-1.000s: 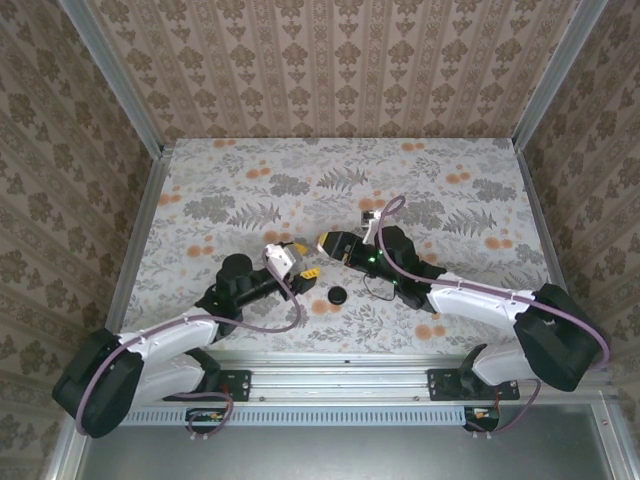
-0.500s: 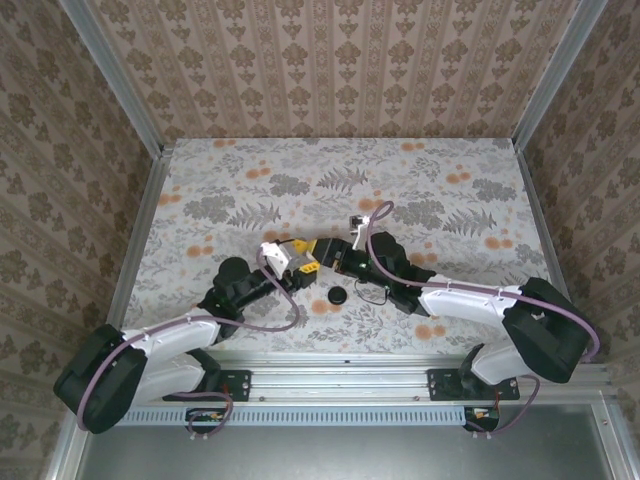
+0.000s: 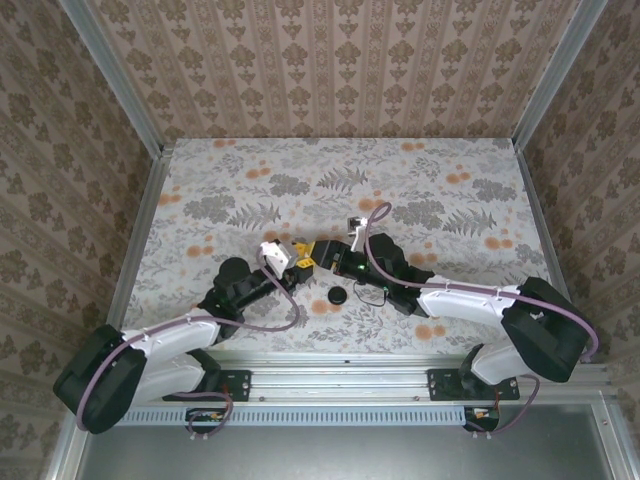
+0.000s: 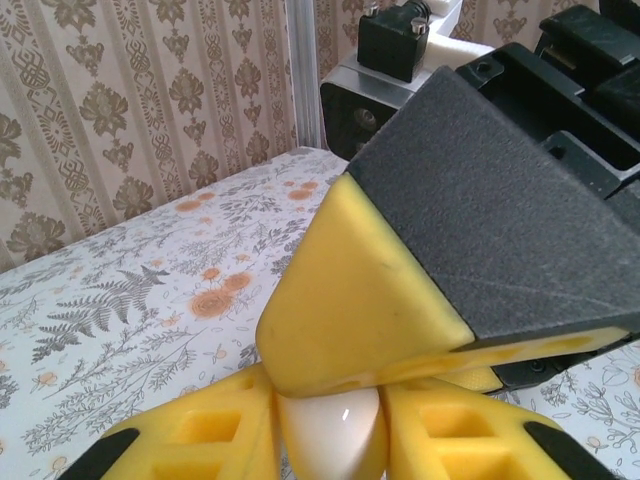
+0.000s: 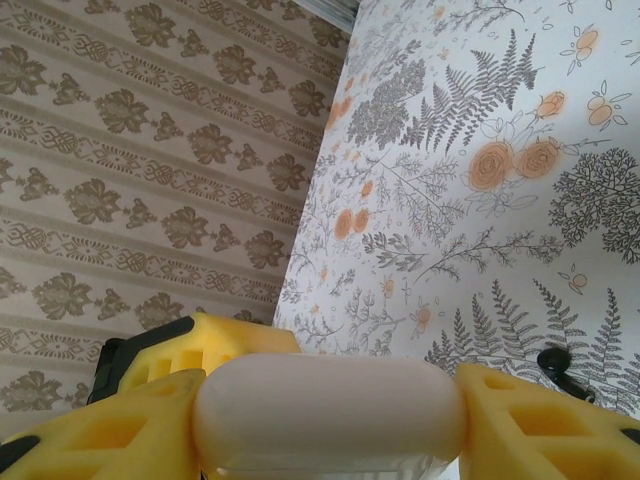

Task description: Insert wireless bluetooth earbuds into charging case

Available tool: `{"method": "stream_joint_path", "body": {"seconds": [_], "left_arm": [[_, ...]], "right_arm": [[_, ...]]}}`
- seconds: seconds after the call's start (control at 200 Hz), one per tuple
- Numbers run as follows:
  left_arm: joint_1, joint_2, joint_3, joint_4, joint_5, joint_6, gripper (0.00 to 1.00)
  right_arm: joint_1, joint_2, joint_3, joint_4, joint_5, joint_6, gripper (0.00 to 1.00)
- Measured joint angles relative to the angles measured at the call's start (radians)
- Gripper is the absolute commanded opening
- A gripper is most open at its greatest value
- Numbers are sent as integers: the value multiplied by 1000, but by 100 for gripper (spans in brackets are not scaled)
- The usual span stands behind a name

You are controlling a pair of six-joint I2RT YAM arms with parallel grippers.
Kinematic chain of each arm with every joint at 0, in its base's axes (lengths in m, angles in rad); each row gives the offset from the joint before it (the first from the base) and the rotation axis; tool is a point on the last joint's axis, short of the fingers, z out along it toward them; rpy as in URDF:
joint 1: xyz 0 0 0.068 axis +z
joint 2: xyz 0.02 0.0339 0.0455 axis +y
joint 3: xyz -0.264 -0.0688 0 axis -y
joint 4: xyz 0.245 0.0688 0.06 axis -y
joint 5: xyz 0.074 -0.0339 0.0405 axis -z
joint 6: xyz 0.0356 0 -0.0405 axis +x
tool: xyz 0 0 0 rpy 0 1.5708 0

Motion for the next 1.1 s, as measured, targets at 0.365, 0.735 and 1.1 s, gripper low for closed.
{"method": "stream_joint_path", "body": {"seconds": [0.365, 0.735, 1.1], "left_arm": [[5, 11, 26, -29, 34, -16, 23], [64, 109, 74, -62, 129, -86, 19], [108, 140, 74, -68, 247, -140, 19]], "right_arm": [[3, -36, -5, -44, 21, -44, 72], [2, -225, -58, -110, 97, -220, 78], [-14, -430, -61, -267, 164, -462, 85]]}}
